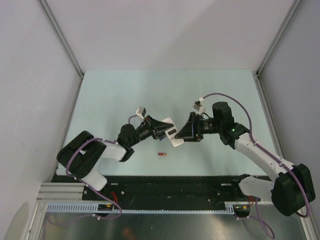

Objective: Load the batteries into the remote control

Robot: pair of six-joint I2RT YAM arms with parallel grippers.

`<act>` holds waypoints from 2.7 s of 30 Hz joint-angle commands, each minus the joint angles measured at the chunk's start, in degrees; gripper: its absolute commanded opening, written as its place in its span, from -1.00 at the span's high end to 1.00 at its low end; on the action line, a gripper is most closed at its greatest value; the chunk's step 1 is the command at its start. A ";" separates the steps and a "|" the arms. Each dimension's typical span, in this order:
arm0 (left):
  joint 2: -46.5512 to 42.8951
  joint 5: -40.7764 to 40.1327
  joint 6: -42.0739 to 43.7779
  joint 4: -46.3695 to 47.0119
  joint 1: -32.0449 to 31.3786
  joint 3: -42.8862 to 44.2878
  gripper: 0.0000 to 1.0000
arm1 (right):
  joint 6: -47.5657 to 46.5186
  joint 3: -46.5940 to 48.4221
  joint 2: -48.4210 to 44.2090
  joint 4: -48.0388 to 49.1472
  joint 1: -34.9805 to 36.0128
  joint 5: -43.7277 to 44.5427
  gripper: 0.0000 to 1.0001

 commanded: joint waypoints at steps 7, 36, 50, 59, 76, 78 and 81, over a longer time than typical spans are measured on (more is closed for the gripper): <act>-2.52 1.12 -0.11 8.55 -0.18 1.98 1.00 | -0.49 -0.30 1.48 1.71 1.72 -2.94 -0.25; -4.28 0.86 0.94 8.55 -0.18 0.83 1.00 | -0.93 -0.39 2.19 -1.19 2.42 -0.66 0.50; -4.19 3.14 1.73 8.47 -1.32 0.13 1.00 | 1.53 -0.30 3.67 1.71 2.42 1.71 0.81; -5.59 5.52 3.05 8.47 -4.14 -1.71 1.00 | 2.76 0.75 5.61 3.73 2.51 3.12 0.88; -8.14 10.17 3.85 8.47 -8.00 -1.89 0.99 | 1.97 4.18 7.10 3.82 1.98 4.00 0.88; -8.32 10.88 3.93 8.47 -8.09 -2.15 1.00 | 1.53 4.62 7.11 3.29 1.63 4.00 0.86; -8.15 12.11 3.93 8.47 -8.36 -2.33 0.99 | 1.53 5.14 7.02 3.12 0.84 3.82 0.84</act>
